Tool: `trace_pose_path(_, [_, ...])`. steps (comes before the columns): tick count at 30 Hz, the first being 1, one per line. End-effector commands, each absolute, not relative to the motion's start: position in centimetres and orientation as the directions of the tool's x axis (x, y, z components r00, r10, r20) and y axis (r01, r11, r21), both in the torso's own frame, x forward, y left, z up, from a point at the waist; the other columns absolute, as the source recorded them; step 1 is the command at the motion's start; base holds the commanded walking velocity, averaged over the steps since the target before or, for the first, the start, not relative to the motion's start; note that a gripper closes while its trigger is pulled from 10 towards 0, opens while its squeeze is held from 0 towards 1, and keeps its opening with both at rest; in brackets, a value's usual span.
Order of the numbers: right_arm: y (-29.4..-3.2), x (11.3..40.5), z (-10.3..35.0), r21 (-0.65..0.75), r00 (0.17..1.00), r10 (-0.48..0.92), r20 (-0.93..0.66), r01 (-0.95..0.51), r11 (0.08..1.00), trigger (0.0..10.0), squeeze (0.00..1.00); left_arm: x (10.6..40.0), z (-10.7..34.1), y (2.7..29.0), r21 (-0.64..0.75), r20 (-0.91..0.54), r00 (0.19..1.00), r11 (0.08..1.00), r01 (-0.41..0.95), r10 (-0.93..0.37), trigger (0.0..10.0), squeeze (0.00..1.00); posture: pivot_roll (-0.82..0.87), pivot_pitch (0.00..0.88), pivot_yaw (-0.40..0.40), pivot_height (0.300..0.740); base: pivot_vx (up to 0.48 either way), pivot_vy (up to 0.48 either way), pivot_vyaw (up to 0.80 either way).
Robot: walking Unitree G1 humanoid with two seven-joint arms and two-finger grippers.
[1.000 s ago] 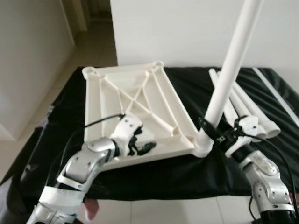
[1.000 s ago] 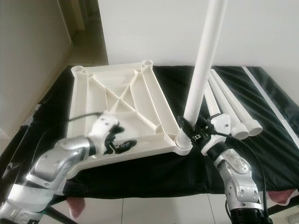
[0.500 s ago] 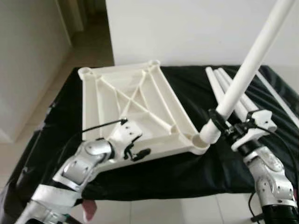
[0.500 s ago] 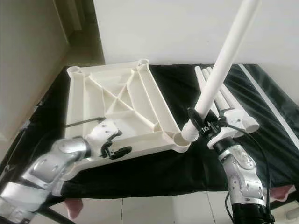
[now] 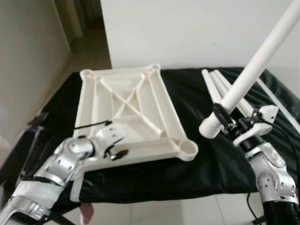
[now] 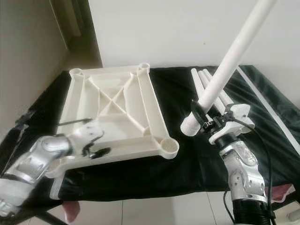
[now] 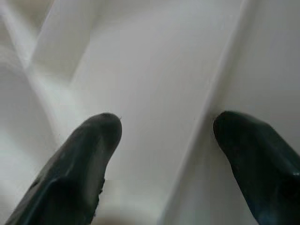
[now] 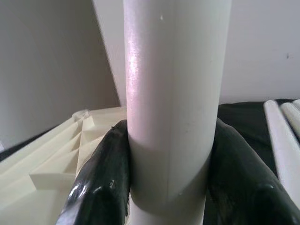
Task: Building children table
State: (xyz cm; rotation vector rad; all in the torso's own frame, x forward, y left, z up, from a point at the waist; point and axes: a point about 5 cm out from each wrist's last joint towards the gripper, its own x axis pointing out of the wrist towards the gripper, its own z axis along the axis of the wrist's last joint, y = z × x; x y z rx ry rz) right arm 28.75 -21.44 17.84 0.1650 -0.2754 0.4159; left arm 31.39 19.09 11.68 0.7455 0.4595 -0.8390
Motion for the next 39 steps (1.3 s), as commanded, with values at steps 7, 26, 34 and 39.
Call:
trace_pose_path(7, [-19.6, 28.6, 17.4, 0.019, 0.836, 0.490, 0.248, -0.510, 0.860, 10.0, 0.00, 31.3, 9.7, 23.8, 0.452, -0.754, 0.589, 0.420, 0.787, -0.293, 10.0, 0.00, 0.08, 0.000, -0.012, 0.740, 0.000, 0.000, 0.00])
trace_pose_path(26, [-14.7, 29.0, 17.3, -0.145, 0.695, 0.682, 0.227, -0.668, 0.730, 10.0, 0.00, 33.9, 14.6, 18.1, 0.282, -0.438, 0.620, 0.555, 0.783, -0.652, 10.0, 0.00, 0.09, 0.000, -0.035, 0.740, 0.000, 0.000, 0.00])
trace_pose_path(34, [-15.3, 28.4, 15.5, -0.109, 0.728, 0.648, 0.223, -0.642, 0.759, 10.0, 0.00, 32.3, 13.9, 16.6, 0.186, -0.371, 0.569, 0.542, 0.820, -0.734, 10.0, 0.00, 0.09, 0.000, -0.035, 0.740, 0.000, 0.000, 0.00])
trace_pose_path(39, [-16.3, 28.4, 15.0, -0.116, 0.729, 0.649, 0.217, -0.641, 0.759, 10.0, 0.00, 31.5, 14.2, 16.4, 0.135, -0.353, 0.518, 0.506, 0.852, -0.779, 10.0, 0.00, 0.09, 0.000, -0.025, 0.740, 0.000, 0.000, 0.00])
